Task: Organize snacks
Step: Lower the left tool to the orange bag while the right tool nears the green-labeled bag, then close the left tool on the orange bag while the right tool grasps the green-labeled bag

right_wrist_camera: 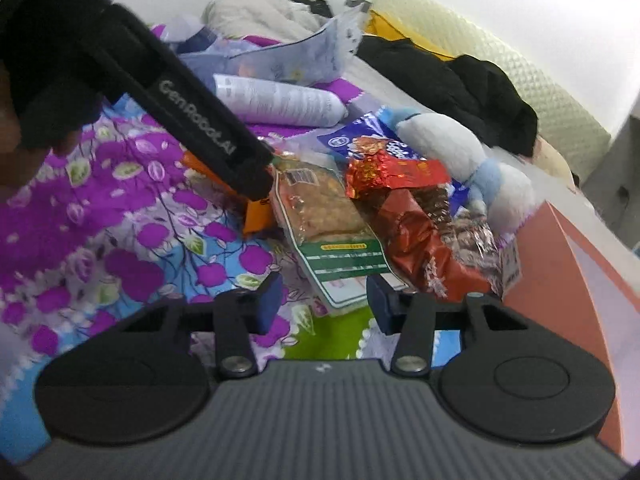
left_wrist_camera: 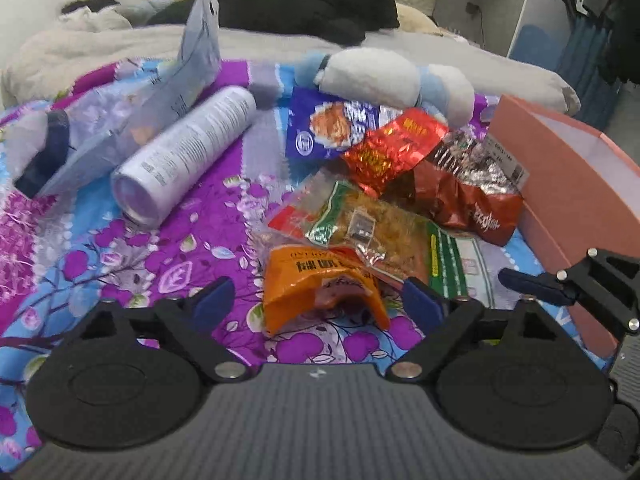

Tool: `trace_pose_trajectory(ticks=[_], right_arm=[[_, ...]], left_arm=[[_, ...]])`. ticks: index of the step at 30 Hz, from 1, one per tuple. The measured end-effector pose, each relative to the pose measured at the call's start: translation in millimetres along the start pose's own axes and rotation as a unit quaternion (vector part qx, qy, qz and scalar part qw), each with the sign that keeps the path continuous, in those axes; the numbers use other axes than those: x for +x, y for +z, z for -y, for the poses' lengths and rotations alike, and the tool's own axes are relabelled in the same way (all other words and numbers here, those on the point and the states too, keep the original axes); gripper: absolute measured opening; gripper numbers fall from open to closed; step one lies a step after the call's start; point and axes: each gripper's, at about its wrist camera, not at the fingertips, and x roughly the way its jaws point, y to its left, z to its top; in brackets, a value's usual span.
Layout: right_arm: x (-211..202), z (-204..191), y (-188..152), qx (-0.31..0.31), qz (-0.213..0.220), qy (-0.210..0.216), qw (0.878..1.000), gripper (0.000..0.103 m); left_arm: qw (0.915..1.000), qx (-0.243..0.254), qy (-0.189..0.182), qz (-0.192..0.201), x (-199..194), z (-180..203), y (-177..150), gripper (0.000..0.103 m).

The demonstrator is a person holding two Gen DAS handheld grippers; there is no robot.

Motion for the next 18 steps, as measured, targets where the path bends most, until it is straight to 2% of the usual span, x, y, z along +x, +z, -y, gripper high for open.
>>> trace_pose_trajectory(ticks=[3,4,5,6,9,18], right_arm=[[10.1,-2.9,-2.7,-0.022,-0.004,-0.006,1.000,0.047],[13.2,-3.6,-2.9,-0.026,-0.007,-0.008,1.000,0.040],[16.2,-4.3,-2.8,-0.031,-0.012,-0.009,0.999,0.035],[19.1,-5.5,-2.6,-0.037,-0.016,-0.010,0.999,0.025],[19.8,-6.9,-1.7,-0.045,-0.012,-0.017,0.999,0.015],[-9.2,-6.3,0.7,-0.044,-0.008,-0.038,0.998,0.006]], left_arm=[[0.9999,-0.003,-0.008,-0.009,10.9,-1.2,-2.1,0.085],[0.9999,0.000,-0.005,-0.013,14.7,-0.5,-2.7,0.084],[0.9998,0.005,-0.004,-0.016,17.4,0.7,-3.2,0.081],[0.9998,0.009,-0.010,-0.017,19.1,1.4,-3.7,0.075],[0.9997,0.010,-0.016,-0.016,19.5,1.5,-4.0,0.071],[0.9997,-0.008,-0.021,-0.010,-10.3,6.2,-8.3,0.065]])
